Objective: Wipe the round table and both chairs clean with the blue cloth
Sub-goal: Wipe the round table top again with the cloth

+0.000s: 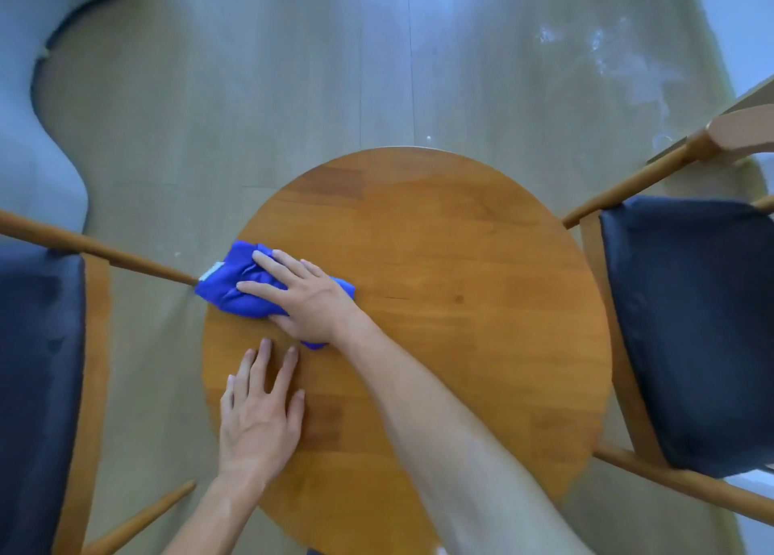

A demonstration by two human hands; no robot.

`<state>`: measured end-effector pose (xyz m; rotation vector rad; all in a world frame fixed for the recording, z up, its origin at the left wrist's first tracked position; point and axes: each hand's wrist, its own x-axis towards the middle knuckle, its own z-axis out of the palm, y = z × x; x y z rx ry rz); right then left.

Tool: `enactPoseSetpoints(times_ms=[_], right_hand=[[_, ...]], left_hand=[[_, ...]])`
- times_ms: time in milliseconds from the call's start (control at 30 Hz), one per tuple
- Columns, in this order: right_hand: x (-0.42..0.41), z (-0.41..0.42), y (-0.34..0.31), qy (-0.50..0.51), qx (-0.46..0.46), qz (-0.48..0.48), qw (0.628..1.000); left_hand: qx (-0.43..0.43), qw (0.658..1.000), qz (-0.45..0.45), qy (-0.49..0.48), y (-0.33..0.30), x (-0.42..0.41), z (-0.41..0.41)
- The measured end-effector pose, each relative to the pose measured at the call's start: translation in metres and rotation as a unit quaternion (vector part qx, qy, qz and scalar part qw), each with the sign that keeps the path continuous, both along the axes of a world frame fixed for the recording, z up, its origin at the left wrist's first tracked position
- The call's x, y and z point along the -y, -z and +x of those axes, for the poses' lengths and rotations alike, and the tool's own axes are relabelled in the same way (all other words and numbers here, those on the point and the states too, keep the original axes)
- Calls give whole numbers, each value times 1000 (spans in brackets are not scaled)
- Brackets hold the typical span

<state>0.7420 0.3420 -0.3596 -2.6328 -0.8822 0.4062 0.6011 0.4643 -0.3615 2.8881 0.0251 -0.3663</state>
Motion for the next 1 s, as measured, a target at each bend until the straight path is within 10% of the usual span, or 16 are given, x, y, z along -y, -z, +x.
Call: enactPoseSetpoints(times_ms=[133,367,433,500,600,700,800,900,1000], right_hand=[[103,31,-4,292,27,-22,956],[228,17,-11,763,-51,-10,644],[191,33,-9,748,-44,-27,662],[142,53,-7,644,-35,-40,763],[63,65,-4,355,-23,-68,932],[21,51,-6,52,-32,-23,998],[53,53,-5,-40,-25,9,999],[120,66,-5,252,13,-5,968],[194,75,-10,586,-12,-39,810]], left_hand=[[-10,1000,0,9,-2,-1,2],[-18,1000,-2,-7,-1,4,0],[-6,1000,-4,-8,1,5,0],[5,1000,-1,-7,3,5,0],[6,1000,8,-3,0,5,2],[8,1000,13,1,-4,5,4],[8,1000,17,3,-6,3,5],[15,1000,-1,-7,-7,5,5],[5,1000,-17,-12,-8,7,5]])
